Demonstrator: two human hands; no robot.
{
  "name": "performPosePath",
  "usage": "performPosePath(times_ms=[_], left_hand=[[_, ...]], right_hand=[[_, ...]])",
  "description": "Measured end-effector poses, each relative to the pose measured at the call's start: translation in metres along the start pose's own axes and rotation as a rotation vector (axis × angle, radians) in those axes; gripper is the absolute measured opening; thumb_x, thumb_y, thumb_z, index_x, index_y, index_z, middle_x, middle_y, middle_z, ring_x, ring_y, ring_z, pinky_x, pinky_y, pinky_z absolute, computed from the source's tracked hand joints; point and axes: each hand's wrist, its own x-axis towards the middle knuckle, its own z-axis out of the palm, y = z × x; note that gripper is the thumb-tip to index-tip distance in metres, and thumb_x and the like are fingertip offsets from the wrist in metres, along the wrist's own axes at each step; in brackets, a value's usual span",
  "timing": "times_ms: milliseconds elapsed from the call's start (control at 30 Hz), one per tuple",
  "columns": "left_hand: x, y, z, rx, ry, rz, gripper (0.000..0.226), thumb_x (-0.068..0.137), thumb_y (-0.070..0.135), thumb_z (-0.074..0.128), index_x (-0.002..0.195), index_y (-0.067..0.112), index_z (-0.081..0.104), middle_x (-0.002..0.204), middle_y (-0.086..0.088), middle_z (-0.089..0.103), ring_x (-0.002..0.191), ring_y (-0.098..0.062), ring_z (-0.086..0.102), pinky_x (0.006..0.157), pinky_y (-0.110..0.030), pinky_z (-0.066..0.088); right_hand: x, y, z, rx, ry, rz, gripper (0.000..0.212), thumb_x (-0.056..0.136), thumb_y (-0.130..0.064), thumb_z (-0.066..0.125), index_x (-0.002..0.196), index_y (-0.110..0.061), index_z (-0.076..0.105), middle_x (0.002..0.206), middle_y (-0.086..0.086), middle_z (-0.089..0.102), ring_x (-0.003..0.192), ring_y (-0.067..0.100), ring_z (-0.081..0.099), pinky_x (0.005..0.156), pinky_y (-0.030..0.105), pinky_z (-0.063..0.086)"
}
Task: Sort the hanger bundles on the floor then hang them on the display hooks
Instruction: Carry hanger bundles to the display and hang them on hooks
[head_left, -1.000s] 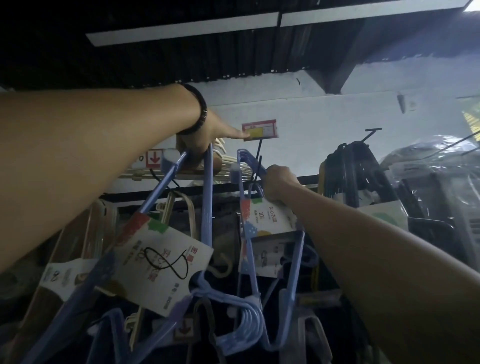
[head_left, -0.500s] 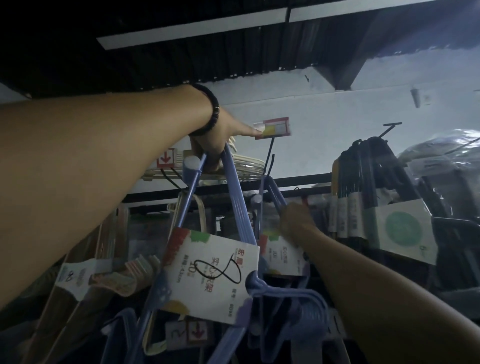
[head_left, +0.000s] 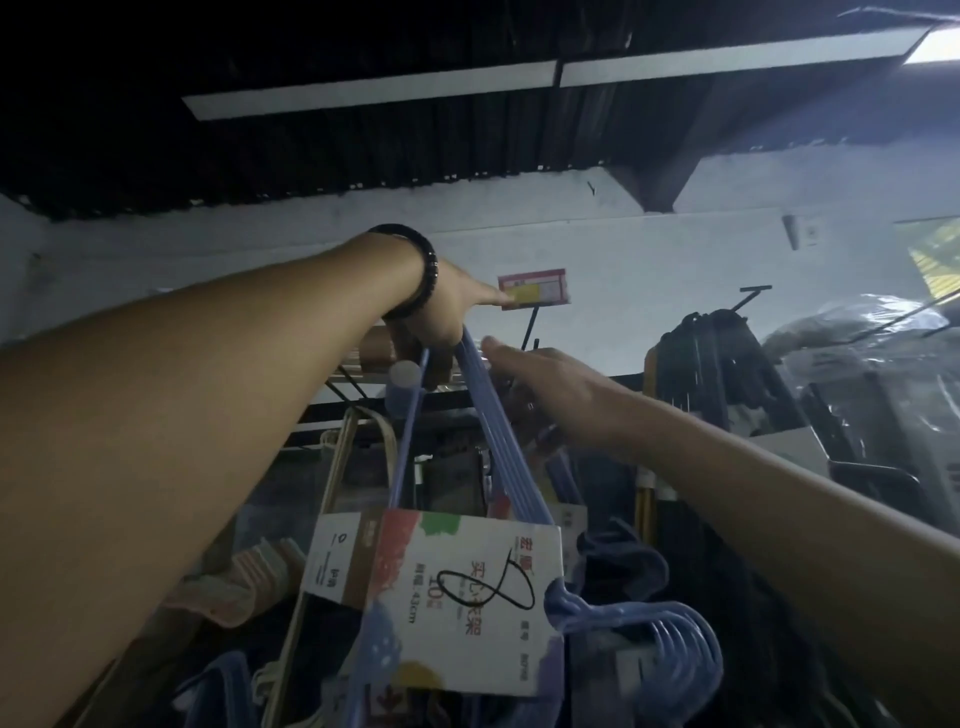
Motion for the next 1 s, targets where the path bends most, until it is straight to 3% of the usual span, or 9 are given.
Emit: performPosePath(times_ms=[67, 200, 433, 500, 600, 733, 833, 900, 1000], left_hand=[[0.000, 0.000, 0.003, -0.003, -0.015, -0.018, 0.109, 0.089, 0.005, 0.075, 0.157, 0.059, 0.010, 0.133, -0.010, 0.055, 0.084, -0.022, 0.070, 0.062, -0.033, 0.064], [-0.005, 0.005, 0.001, -0.059, -0.010, -0.034, 0.108, 0.087, 0.004, 0.075, 0.157, 0.058, 0.014, 0.122, -0.007, 0.055, 0.081, -0.025, 0.071, 0.058, -0.031, 0.061], [-0.009, -0.005, -0.009, -0.377, -0.322, -0.148, 0.101, 0.085, 0.045, 0.082, 0.150, 0.069, 0.009, 0.122, -0.023, 0.069, 0.094, -0.046, 0.076, 0.091, -0.064, 0.057], [-0.014, -0.003, -0.011, -0.372, -0.290, -0.133, 0.098, 0.083, 0.063, 0.075, 0.156, 0.058, 0.010, 0.129, -0.023, 0.068, 0.103, -0.047, 0.073, 0.093, -0.060, 0.056], [-0.018, 0.006, -0.006, -0.242, -0.127, -0.018, 0.083, 0.097, 0.067, 0.050, 0.163, 0.041, 0.008, 0.167, -0.013, 0.031, 0.141, -0.039, 0.048, 0.101, -0.053, 0.046], [-0.004, 0.005, 0.006, -0.171, 0.026, 0.009, 0.064, 0.105, 0.063, 0.032, 0.163, 0.037, 0.021, 0.164, -0.004, 0.039, 0.146, -0.030, 0.042, 0.114, -0.052, 0.036], [0.011, 0.005, 0.013, -0.102, 0.166, 0.026, 0.054, 0.107, 0.028, 0.043, 0.159, 0.031, 0.033, 0.142, -0.007, 0.057, 0.109, -0.023, 0.063, 0.084, -0.039, 0.055], [0.015, 0.010, 0.017, -0.046, 0.231, 0.047, 0.054, 0.102, 0.012, 0.043, 0.154, 0.024, 0.042, 0.111, -0.007, 0.063, 0.080, -0.019, 0.058, 0.061, -0.031, 0.048], [0.020, 0.015, 0.024, 0.067, 0.306, 0.033, 0.035, 0.100, 0.010, 0.047, 0.134, 0.013, 0.056, 0.096, -0.008, 0.062, 0.076, -0.021, 0.057, 0.061, -0.032, 0.046]], right_hand=[[-0.014, -0.013, 0.015, -0.116, -0.029, -0.087, 0.045, 0.099, -0.061, 0.052, 0.097, -0.019, 0.067, 0.092, 0.007, 0.074, 0.082, 0.026, 0.075, 0.067, 0.039, 0.063], [-0.006, -0.011, 0.034, -0.391, 0.140, -0.066, 0.007, 0.101, -0.021, 0.056, 0.096, -0.016, 0.058, 0.085, 0.003, 0.065, 0.070, 0.017, 0.063, 0.050, 0.028, 0.048], [-0.019, -0.003, 0.012, -0.635, 0.287, -0.090, 0.011, 0.105, -0.014, 0.048, 0.095, -0.012, 0.050, 0.082, 0.008, 0.067, 0.062, 0.020, 0.065, 0.047, 0.035, 0.053], [-0.021, 0.002, -0.001, -0.679, 0.326, -0.074, 0.012, 0.105, -0.013, 0.047, 0.093, -0.015, 0.046, 0.079, 0.008, 0.064, 0.060, 0.021, 0.062, 0.046, 0.036, 0.050], [-0.018, 0.008, -0.016, -0.727, 0.357, -0.018, 0.009, 0.104, -0.015, 0.050, 0.095, -0.013, 0.051, 0.076, 0.003, 0.058, 0.058, 0.016, 0.056, 0.044, 0.026, 0.035], [-0.003, 0.023, -0.027, -0.708, 0.373, 0.052, 0.012, 0.101, -0.011, 0.050, 0.089, -0.014, 0.051, 0.081, 0.007, 0.062, 0.061, 0.019, 0.059, 0.046, 0.026, 0.038], [0.010, 0.031, -0.033, -0.706, 0.395, 0.066, 0.011, 0.104, -0.017, 0.049, 0.094, -0.013, 0.053, 0.085, 0.010, 0.063, 0.066, 0.023, 0.061, 0.049, 0.028, 0.042], [0.018, 0.031, -0.035, -0.704, 0.408, 0.068, 0.013, 0.106, -0.020, 0.048, 0.097, -0.012, 0.053, 0.083, 0.008, 0.059, 0.066, 0.022, 0.058, 0.050, 0.029, 0.041], [0.029, 0.034, -0.036, -0.713, 0.406, 0.087, 0.011, 0.105, -0.016, 0.047, 0.097, -0.010, 0.052, 0.078, 0.005, 0.052, 0.063, 0.018, 0.051, 0.047, 0.028, 0.034]])
